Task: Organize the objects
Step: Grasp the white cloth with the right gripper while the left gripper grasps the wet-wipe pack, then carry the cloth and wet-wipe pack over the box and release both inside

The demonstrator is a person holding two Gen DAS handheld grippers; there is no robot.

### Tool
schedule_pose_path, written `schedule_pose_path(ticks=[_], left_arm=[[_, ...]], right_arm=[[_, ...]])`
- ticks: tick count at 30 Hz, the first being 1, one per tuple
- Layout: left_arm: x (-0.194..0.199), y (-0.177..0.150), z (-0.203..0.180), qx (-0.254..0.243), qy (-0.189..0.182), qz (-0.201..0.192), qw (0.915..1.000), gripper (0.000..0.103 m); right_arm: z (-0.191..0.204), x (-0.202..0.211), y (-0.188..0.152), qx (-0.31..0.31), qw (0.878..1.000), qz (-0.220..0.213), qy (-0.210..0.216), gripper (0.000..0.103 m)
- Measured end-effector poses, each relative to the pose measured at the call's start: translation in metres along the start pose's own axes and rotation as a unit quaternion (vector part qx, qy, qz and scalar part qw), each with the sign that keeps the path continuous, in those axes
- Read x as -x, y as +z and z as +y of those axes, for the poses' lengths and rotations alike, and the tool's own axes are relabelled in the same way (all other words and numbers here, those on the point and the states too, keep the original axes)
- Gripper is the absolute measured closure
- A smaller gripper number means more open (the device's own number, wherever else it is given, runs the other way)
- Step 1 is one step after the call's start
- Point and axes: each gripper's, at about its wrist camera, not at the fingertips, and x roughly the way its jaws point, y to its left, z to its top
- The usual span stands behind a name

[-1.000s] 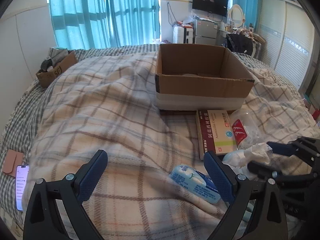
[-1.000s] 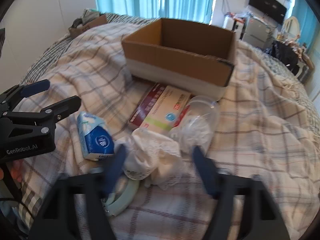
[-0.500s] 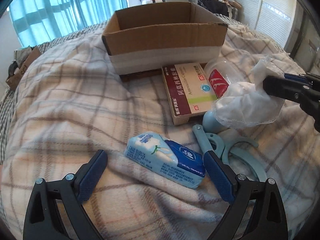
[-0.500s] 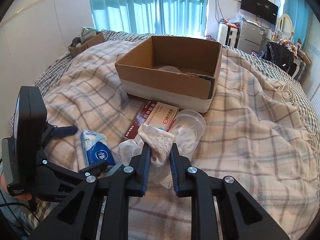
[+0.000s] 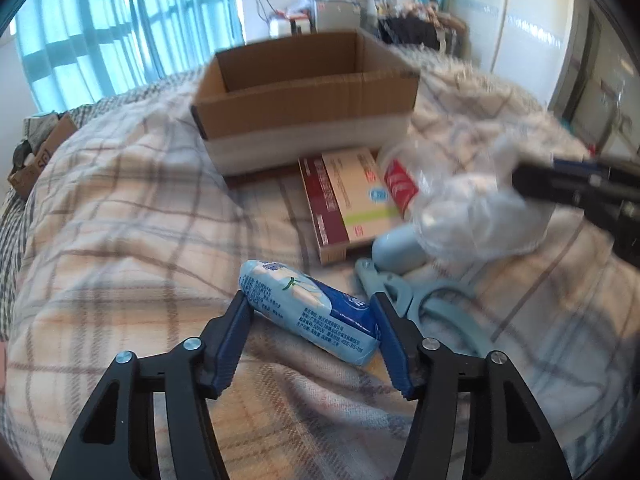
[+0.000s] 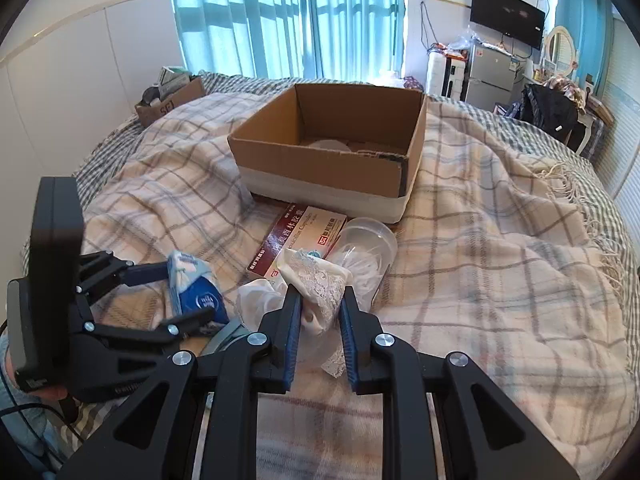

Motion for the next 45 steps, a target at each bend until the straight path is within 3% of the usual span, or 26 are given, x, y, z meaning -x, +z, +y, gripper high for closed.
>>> schedule_pose_path(ticks=[3, 8, 21, 27, 34, 45], left_arm=[[0.018, 0.008, 0.010, 0.028, -0.013, -0.029, 0.9991, 0.043], [0.046, 0.032, 0.020, 0.038, 0.002, -0.069, 0.9969, 0.043], [0.077, 0.149, 0.040, 0.042, 0.037, -0.156, 0.9862, 0.043], [0.053, 0.199, 0.051, 0.048, 0.037, -0.162, 0.9849, 0.043], [0.003, 0.225, 0.057, 0.055, 0.033, -0.148, 0.9869, 0.043], [-0.079, 0.230, 0.060, 0.042, 0.037, -0.106, 0.9928, 0.043]], right_arm=[[0.002, 0.009, 0.000, 0.002, 1.000, -0.009, -0.002, 0.085], [0.005, 0.029, 0.016, 0.012, 0.999, -0.041, -0.010, 0.085], [-0.008, 0.067, 0.110, 0.046, 0.989, -0.132, -0.046, 0.085], [-0.021, 0.049, 0.160, 0.051, 0.986, -0.148, -0.055, 0.085], [-0.036, -0.002, 0.207, 0.061, 0.987, -0.130, -0.068, 0.085], [-0.058, -0.104, 0.225, 0.057, 0.994, -0.071, -0.066, 0.087]])
